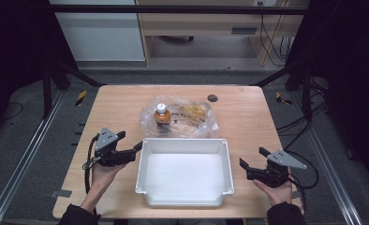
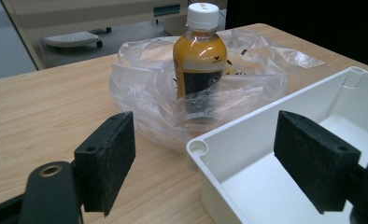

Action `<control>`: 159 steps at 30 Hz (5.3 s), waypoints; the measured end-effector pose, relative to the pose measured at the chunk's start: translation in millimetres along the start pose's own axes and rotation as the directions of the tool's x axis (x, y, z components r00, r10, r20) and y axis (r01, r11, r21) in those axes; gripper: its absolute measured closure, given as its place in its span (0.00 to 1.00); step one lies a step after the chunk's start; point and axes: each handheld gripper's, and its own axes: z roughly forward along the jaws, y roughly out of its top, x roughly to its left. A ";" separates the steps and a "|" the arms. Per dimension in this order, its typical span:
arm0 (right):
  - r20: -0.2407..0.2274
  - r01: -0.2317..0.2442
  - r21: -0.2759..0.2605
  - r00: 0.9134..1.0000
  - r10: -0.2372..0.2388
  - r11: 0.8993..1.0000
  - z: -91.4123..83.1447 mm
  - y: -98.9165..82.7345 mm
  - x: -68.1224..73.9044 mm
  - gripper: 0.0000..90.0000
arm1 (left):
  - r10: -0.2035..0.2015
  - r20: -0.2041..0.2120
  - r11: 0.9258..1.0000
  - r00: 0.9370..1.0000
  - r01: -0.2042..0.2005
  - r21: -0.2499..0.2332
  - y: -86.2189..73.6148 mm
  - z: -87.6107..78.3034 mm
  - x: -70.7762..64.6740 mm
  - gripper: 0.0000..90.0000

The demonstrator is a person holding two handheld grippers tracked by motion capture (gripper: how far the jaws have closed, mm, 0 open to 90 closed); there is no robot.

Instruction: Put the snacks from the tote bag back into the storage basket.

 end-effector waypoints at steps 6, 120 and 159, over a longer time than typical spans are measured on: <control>-0.001 -0.002 -0.002 1.000 0.002 1.000 -0.1 0.2 -0.1 0.12 | -0.003 0.002 1.000 1.000 0.003 -0.007 4.4 4.0 -0.7 0.23; -0.010 -0.008 0.004 1.000 0.008 1.000 3.6 0.6 -1.4 0.12 | 0.039 -0.002 0.999 0.999 -0.039 -0.015 60.3 104.6 -8.2 0.29; -0.014 -0.005 0.009 1.000 0.005 1.000 4.3 0.5 -1.6 0.12 | 0.050 -0.026 0.999 0.998 -0.050 0.003 62.2 131.1 -6.5 0.61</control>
